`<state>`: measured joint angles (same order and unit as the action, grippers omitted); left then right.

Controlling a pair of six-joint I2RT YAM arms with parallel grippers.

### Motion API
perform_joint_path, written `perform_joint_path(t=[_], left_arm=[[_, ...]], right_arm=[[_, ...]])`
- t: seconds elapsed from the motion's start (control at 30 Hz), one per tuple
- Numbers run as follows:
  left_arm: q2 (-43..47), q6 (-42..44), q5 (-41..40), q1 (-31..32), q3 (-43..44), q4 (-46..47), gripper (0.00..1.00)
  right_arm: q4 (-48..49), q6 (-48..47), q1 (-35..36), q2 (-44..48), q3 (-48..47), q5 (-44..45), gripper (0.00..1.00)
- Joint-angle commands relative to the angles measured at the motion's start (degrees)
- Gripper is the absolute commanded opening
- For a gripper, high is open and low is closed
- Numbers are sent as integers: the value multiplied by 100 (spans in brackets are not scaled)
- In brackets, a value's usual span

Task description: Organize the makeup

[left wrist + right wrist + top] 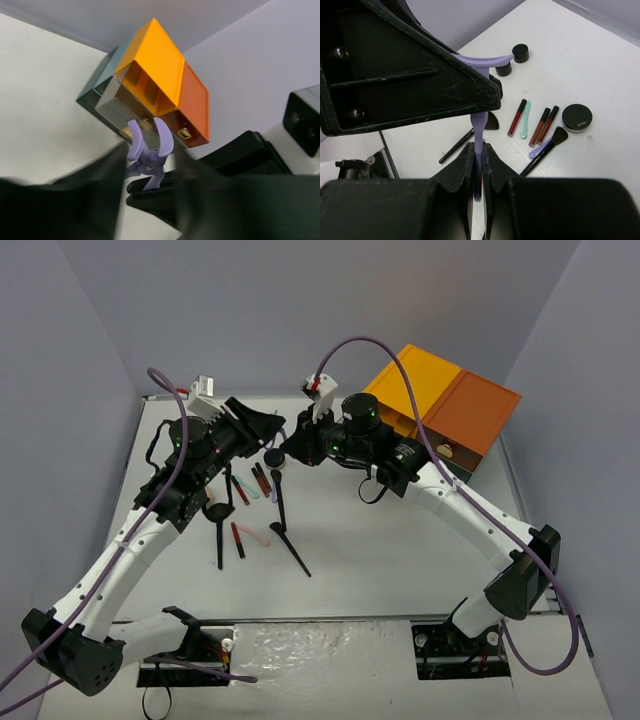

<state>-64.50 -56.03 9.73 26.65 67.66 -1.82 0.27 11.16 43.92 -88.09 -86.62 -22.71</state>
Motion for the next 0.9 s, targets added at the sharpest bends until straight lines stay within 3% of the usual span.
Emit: perform_joint_path(t=[0.0, 0.07, 0.17, 0.5, 0.6, 0.87], left_arm=[[257, 519, -282, 25, 254, -322, 63], [310, 715, -452, 24, 332, -699, 80], [418, 1173, -855, 15, 552, -1225, 92], [693, 2656, -2262, -264, 911, -3164, 97], [739, 2924, -2243, -556, 686, -3486, 97], [1056, 3263, -1698, -1391, -79, -3606, 97]], right_arm=[[41, -500, 1, 269, -391, 456, 0], [-207, -624, -16, 302, -408, 639, 0], [-504, -878, -50, 329, -420, 1000, 0], [-1853, -2091, -639, 246, -877, 3208, 0], [-2011, -2228, -1116, 165, -892, 3344, 0], [-2221, -2465, -1434, -384, -938, 4033, 0]])
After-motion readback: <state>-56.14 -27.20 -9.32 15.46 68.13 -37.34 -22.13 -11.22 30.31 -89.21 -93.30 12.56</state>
